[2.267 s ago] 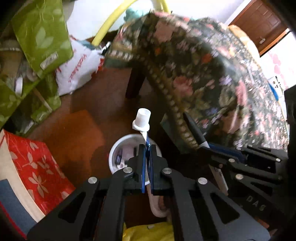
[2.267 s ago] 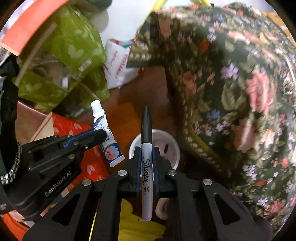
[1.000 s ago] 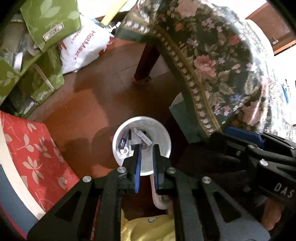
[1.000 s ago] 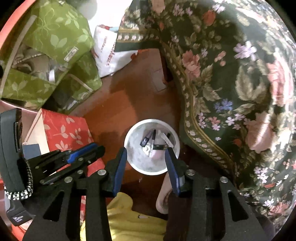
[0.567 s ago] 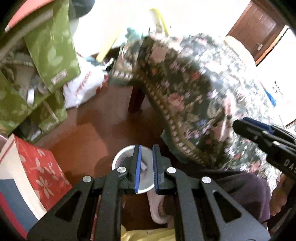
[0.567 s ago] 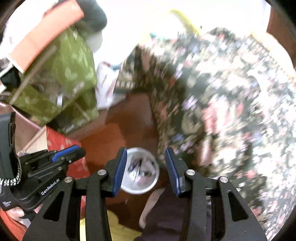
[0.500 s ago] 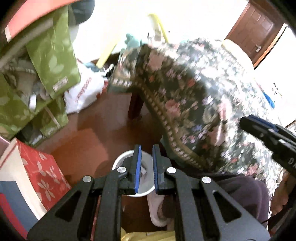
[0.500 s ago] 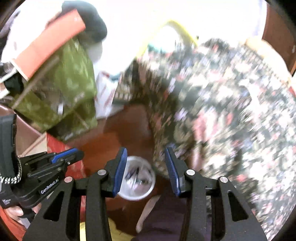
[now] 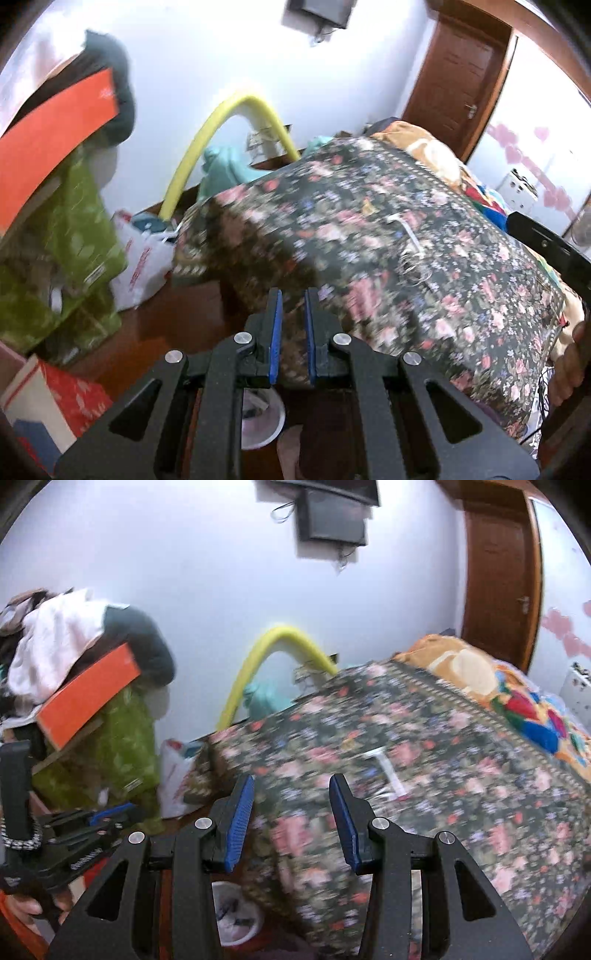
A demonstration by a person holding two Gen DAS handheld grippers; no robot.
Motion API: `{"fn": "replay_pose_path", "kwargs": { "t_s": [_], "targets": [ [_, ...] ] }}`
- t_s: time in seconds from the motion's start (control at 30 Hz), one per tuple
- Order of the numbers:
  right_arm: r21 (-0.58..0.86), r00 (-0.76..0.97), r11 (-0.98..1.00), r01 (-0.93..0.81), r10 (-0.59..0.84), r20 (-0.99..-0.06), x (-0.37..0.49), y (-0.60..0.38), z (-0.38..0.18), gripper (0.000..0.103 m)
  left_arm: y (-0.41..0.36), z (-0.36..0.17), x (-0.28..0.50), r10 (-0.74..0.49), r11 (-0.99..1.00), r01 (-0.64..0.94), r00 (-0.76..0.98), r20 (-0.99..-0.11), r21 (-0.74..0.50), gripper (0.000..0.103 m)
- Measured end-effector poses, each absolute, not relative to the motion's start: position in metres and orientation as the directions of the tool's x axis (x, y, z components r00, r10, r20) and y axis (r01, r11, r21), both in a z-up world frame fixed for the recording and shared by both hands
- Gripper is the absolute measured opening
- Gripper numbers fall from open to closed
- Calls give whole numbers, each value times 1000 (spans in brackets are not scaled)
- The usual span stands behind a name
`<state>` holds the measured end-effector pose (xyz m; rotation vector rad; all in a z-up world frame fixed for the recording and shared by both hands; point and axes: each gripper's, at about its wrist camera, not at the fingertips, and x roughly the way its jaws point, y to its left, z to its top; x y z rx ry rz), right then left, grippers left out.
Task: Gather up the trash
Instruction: 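Move both tools back over the items on the bedspread, then grasp the white razor with the right tool while the left tool grasps the yellow rubber band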
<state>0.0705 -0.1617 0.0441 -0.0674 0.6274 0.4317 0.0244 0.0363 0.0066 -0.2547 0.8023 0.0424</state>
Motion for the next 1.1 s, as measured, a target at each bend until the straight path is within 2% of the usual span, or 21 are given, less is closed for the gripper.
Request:
{"fn": "replay_pose_path", "kwargs": {
  "t_s": [0.03,0.1,0.13,0.17,0.23,0.27,0.3,0.37,0.47,0.6,0.8,1.0,1.03,1.1],
  "targets": [
    [60,731,916,-397,355,-583,78,-170,44,46,28,9,33,-70,971,-116,698,-712,-210,9],
    [68,735,922,-381,347,-583,86,-186,44,80,15,9,47,-84,974,-94,696,-713,-207,9],
    [77,747,930,-358,335,-574,94,-196,43,85,8,9,54,-88,975,-87,694,-714,-204,9],
    [77,758,936,-344,325,-566,96,-203,43,86,3,8,61,-91,976,-80,692,-716,-202,13],
    [56,770,946,-320,294,-566,108,-216,41,86,-8,5,77,-92,977,-77,688,-720,-199,33],
    [33,768,949,-314,274,-579,117,-219,38,86,-13,4,85,-90,976,-83,687,-721,-201,52],
    [13,761,949,-314,260,-594,126,-222,34,86,-14,2,90,-90,975,-88,687,-721,-205,65],
    [-22,745,947,-320,237,-623,145,-225,23,86,-20,-3,108,-100,969,-97,692,-715,-229,69],
    [-52,724,947,-317,207,-658,169,-229,4,86,-26,-15,138,-109,964,-110,665,-739,-242,71],
    [-14,647,932,-363,241,-723,203,-228,-25,86,-30,-32,175,-157,954,-93,651,-743,-284,71],
    [65,542,921,-385,282,-792,255,-216,-72,86,-36,-57,220,-132,968,-85,624,-770,-235,71],
    [156,438,904,-398,336,-834,294,-205,-108,44,-40,-83,269,-144,974,-63,570,-809,-218,71],
    [157,427,901,-404,338,-838,298,-201,-112,40,-40,-87,277,-154,972,-60,564,-812,-226,71],
    [192,410,887,-419,374,-832,301,-199,-115,18,-40,-93,291,-174,968,-56,551,-816,-244,70]
  ]
}}
